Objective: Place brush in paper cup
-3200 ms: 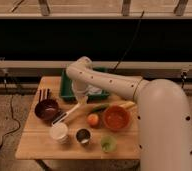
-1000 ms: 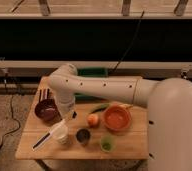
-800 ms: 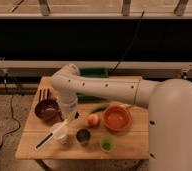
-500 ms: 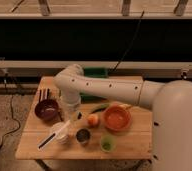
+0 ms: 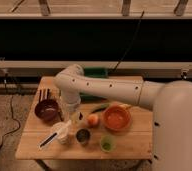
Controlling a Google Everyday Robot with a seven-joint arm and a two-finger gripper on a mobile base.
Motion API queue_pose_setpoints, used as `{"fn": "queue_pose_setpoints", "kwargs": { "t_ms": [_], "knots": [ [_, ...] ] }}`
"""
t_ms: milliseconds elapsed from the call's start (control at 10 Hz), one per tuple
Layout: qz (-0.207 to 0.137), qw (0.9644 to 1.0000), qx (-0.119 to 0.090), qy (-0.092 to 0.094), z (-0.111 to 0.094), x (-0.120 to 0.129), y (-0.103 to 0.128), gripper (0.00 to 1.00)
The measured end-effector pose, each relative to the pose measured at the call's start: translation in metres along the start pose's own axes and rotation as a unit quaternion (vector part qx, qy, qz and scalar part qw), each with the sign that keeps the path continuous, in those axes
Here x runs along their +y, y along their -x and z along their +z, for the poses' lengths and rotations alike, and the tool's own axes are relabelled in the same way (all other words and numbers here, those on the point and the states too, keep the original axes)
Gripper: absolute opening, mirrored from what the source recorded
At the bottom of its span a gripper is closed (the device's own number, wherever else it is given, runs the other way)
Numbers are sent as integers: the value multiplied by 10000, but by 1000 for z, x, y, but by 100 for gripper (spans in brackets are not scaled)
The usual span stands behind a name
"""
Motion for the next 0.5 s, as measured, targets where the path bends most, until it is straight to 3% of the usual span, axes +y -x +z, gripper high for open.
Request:
{"fn": "queue_pose_setpoints", "kwargs": {
  "t_ms": [300,500],
  "knots": [
    [79,9998,-51,-160,-12,-3,-4,80],
    [56,9999,-52,-149,-11,-4,-2,80]
  ]
}}
